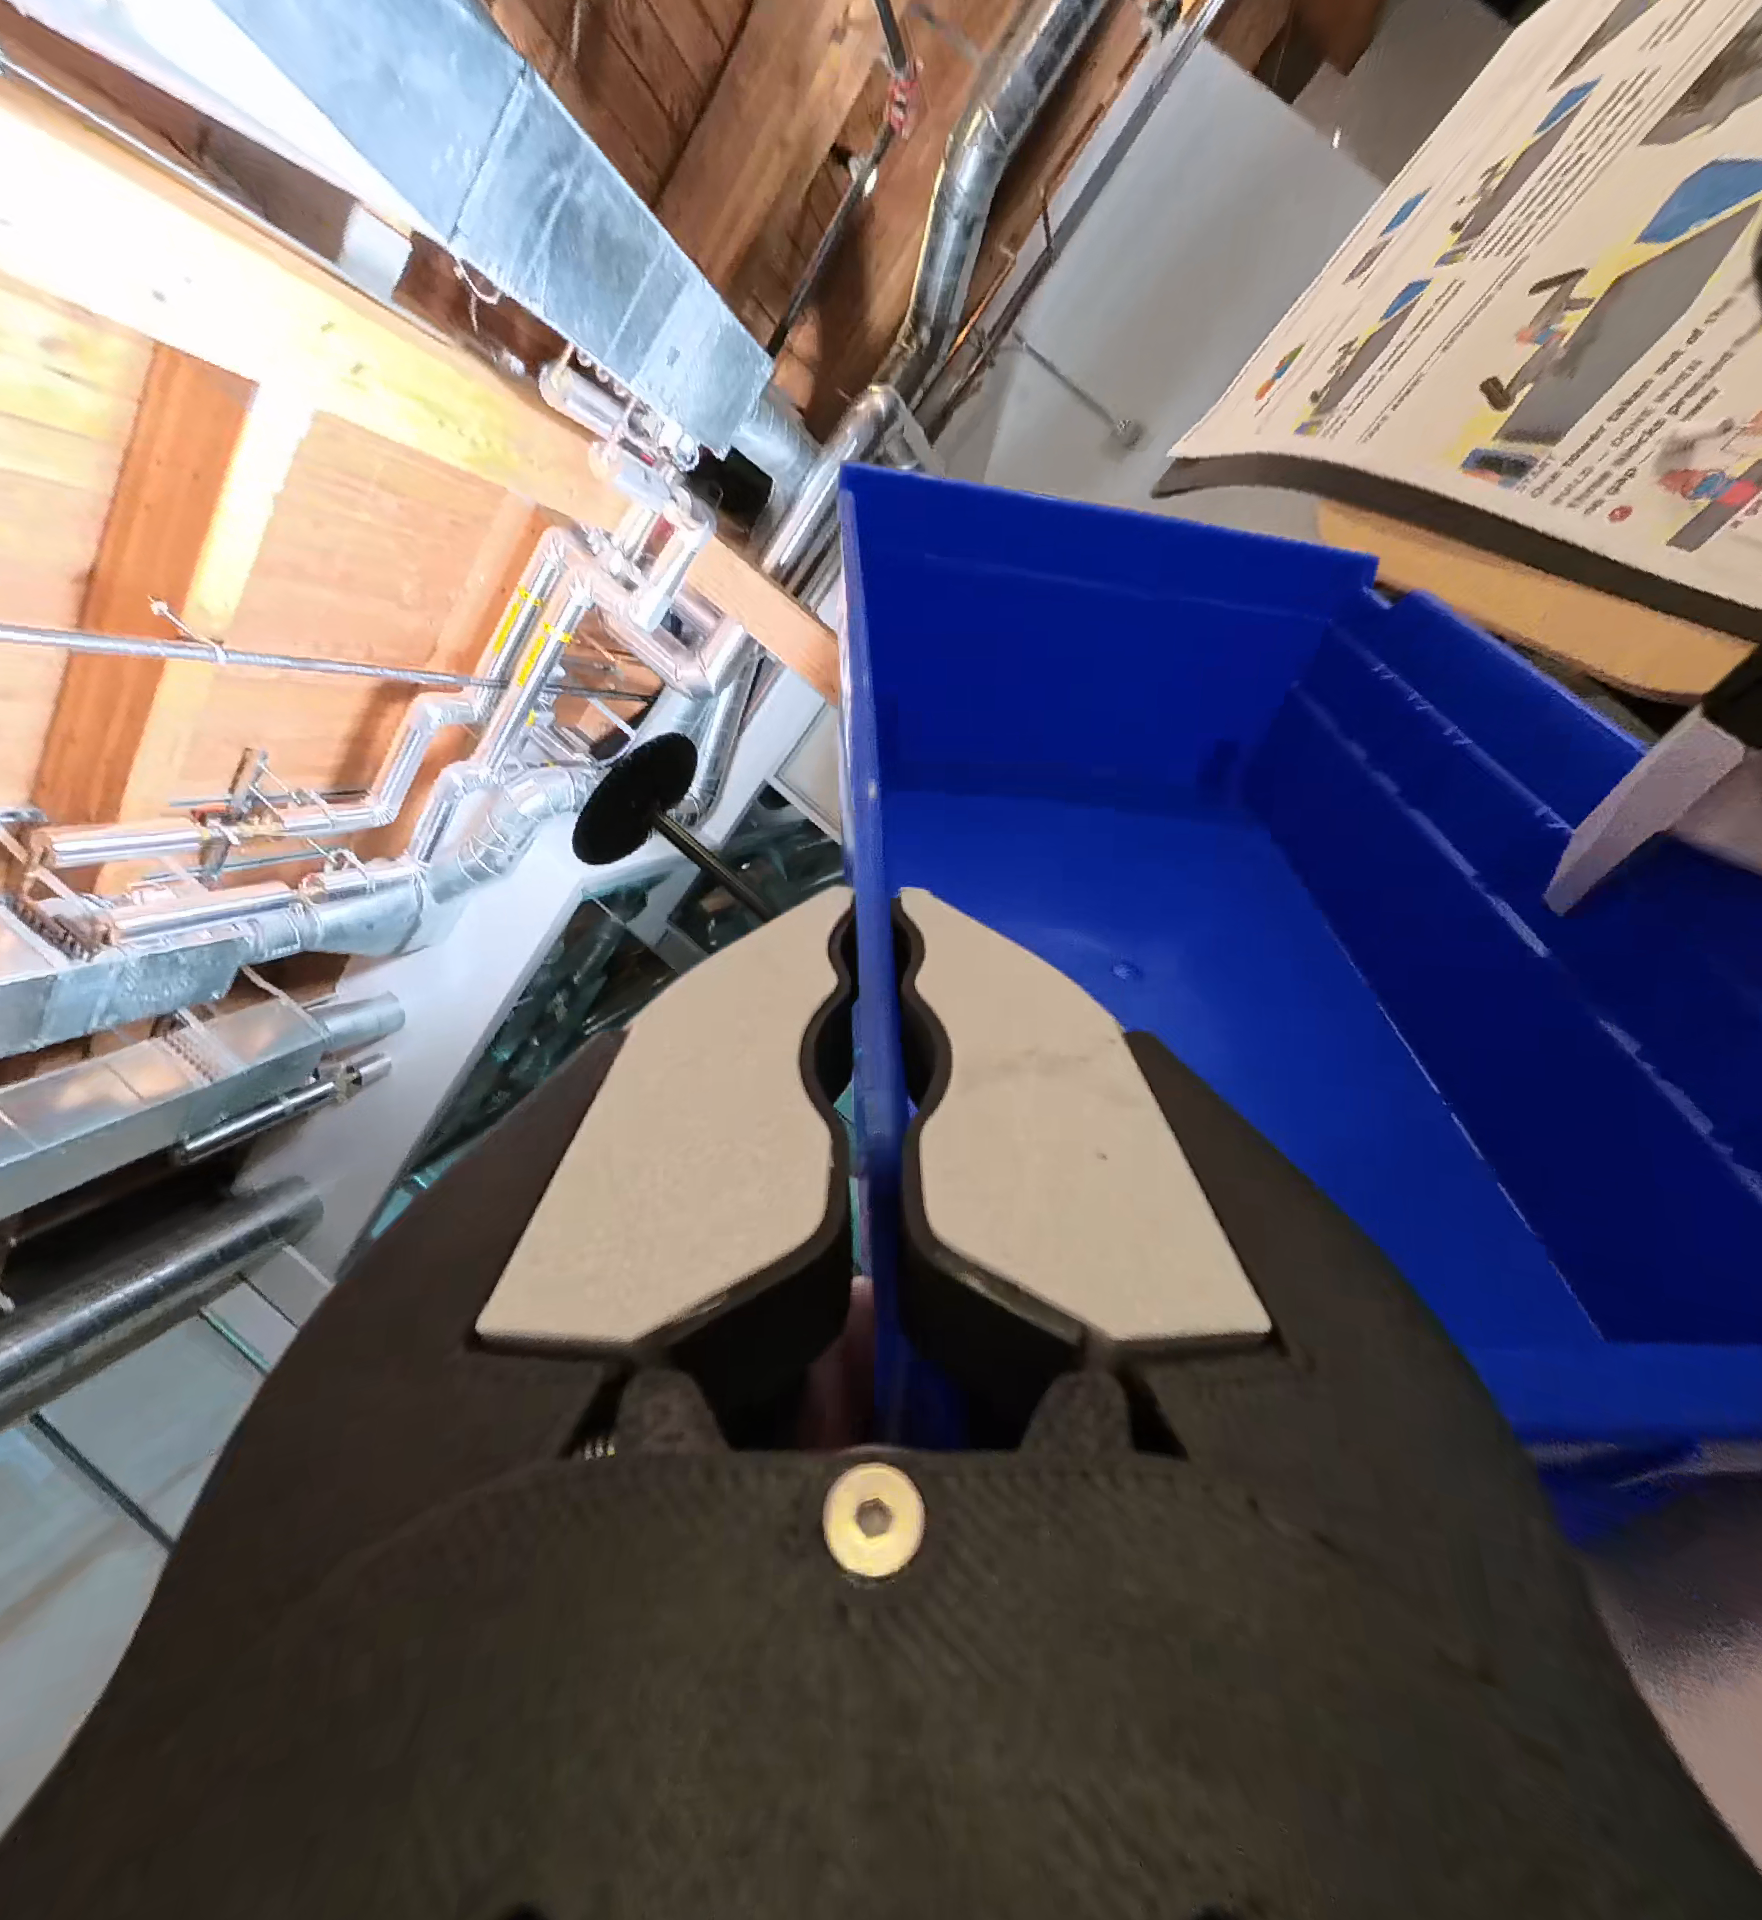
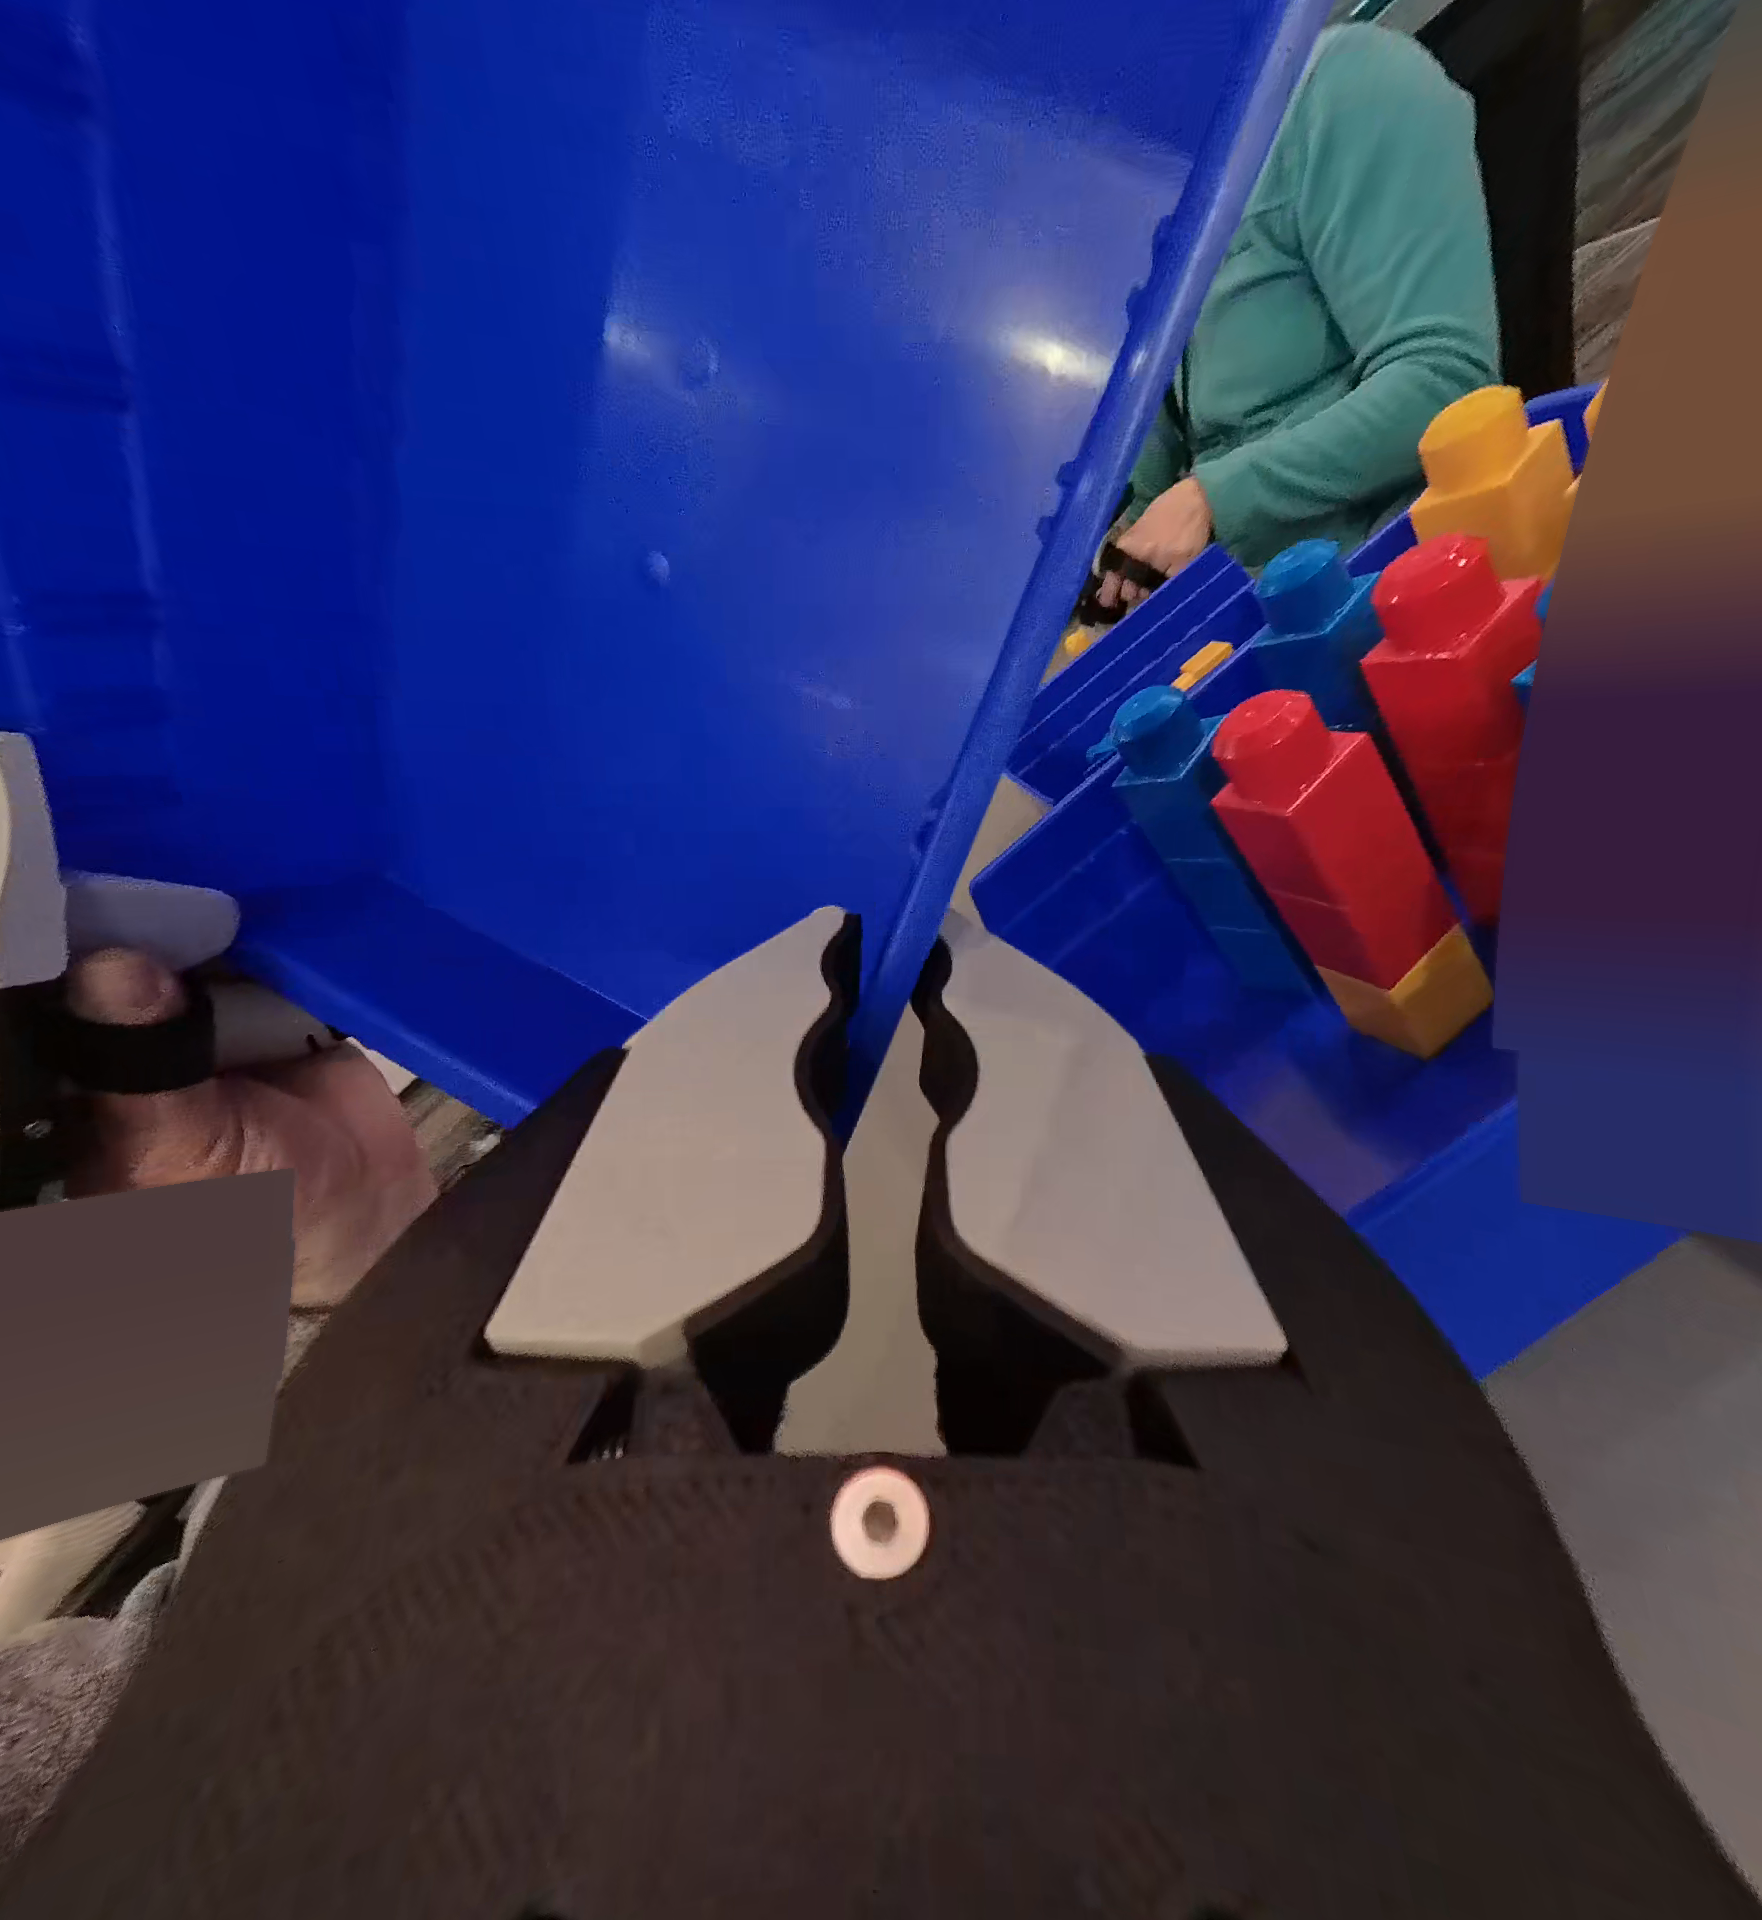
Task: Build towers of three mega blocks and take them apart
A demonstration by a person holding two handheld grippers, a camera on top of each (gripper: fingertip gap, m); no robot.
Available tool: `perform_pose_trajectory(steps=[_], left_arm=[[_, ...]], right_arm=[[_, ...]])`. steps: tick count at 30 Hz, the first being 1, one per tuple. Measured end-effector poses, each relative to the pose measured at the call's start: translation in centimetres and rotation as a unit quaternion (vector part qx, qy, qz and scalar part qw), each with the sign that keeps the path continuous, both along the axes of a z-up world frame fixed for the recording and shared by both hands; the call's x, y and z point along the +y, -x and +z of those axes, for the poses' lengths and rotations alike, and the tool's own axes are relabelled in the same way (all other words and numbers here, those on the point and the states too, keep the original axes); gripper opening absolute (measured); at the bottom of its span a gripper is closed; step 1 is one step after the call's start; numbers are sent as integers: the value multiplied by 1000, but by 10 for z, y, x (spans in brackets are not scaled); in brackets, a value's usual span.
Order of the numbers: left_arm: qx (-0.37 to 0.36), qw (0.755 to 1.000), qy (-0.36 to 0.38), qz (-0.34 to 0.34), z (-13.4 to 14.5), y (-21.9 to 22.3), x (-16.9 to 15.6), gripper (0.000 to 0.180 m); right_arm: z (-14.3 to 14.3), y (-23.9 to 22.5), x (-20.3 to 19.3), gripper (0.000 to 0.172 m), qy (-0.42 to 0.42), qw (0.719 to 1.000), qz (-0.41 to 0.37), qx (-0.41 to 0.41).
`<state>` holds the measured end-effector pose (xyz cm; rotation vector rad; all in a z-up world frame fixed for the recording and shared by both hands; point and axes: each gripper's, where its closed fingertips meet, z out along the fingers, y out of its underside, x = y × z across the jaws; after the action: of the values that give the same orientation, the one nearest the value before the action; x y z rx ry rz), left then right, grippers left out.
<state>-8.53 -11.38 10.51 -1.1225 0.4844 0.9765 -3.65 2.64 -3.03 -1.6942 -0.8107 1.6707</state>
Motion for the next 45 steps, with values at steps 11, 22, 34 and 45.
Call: perform_pose_trajectory(steps=[11,22,34,45], left_arm=[[86,994,-46,-55,20,-60,-22,27],[55,980,-83,-172,34,-162,-28,37],[44,917,-56,-393,17,-385,8,46],[-39,841,89,-532,-56,-517,75,56]], right_arm=[[69,-17,16,3,-61,997,-20,41],[130,-137,20,3,-180,977,-112,25],[125,-425,32,3,-189,924,-334,1],[38,-590,72,3,-90,895,-435,-51]])
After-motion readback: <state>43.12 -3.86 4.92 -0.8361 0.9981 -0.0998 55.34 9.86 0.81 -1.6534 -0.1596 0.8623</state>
